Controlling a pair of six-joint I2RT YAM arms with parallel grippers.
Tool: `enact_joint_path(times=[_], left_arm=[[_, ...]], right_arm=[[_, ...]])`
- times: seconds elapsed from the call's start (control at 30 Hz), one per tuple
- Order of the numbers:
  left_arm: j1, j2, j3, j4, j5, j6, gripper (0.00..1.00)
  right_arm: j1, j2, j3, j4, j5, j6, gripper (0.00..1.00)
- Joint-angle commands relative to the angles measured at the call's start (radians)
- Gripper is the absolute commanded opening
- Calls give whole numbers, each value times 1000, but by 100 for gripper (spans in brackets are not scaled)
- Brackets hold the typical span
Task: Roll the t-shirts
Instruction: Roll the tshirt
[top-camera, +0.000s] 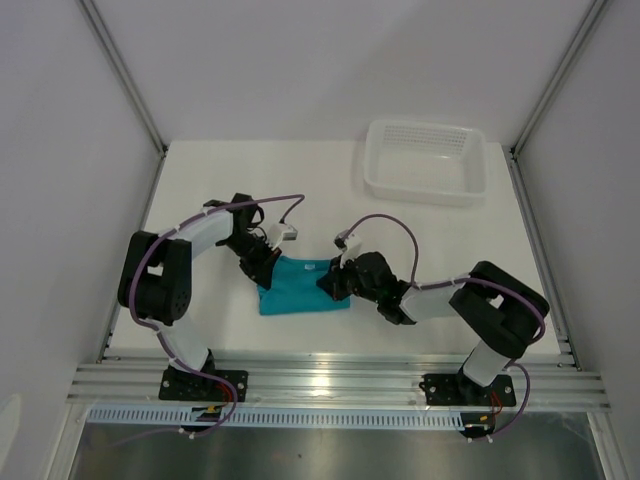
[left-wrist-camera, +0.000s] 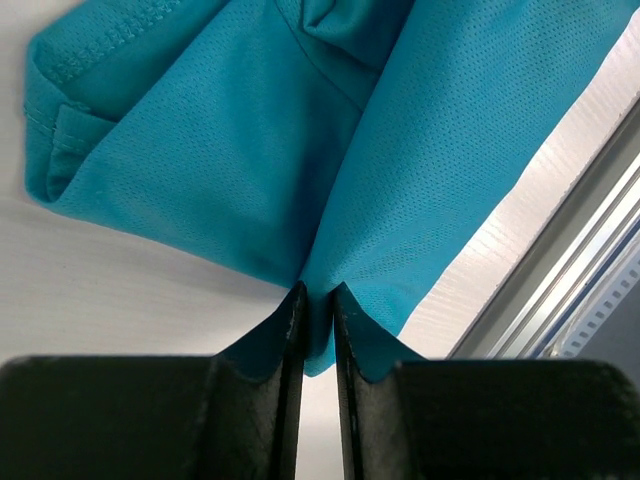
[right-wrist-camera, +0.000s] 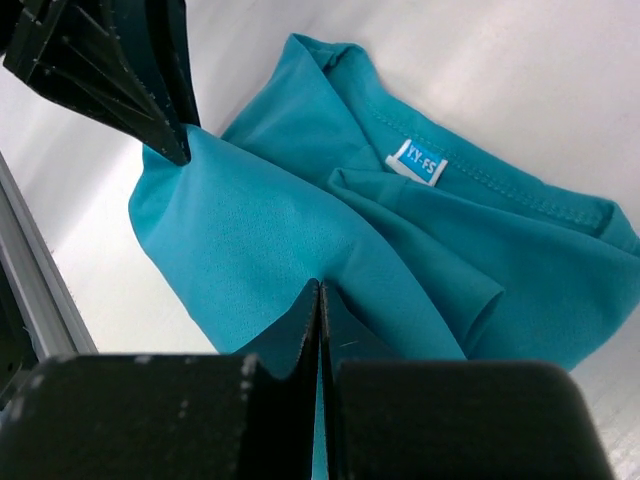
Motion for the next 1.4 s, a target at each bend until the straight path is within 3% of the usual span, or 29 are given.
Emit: enact_joint_path(times=[0.0, 0.1, 0.27, 0.47, 0.83, 1.07, 1.17, 1.23, 1.37], left_arm=[[10, -2, 32, 21, -9, -17, 19], [10, -13, 28, 47, -26, -28, 26], [10, -45, 28, 53, -4, -45, 28], [13, -108, 26, 73, -9, -75, 29], [25, -160, -34, 154, -171, -103, 25], [21, -393, -55, 169, -158, -163, 25], [-5, -481, -107, 179, -81, -167, 24], [-56, -462, -135, 160, -72, -146, 24], [-82, -282, -158, 149, -93, -94, 16]], right_arm=[[-12, 16, -35, 96, 45, 44, 0], [-25, 31, -87, 195, 69, 84, 0], [-38, 50, -150, 278, 95, 153, 0], [-38, 65, -166, 312, 108, 161, 0], [-35, 70, -186, 320, 151, 213, 0], [1, 42, -138, 216, 204, 178, 0], [14, 24, -133, 185, 233, 169, 0], [18, 16, -130, 176, 249, 167, 0], [18, 13, -112, 148, 257, 166, 0]])
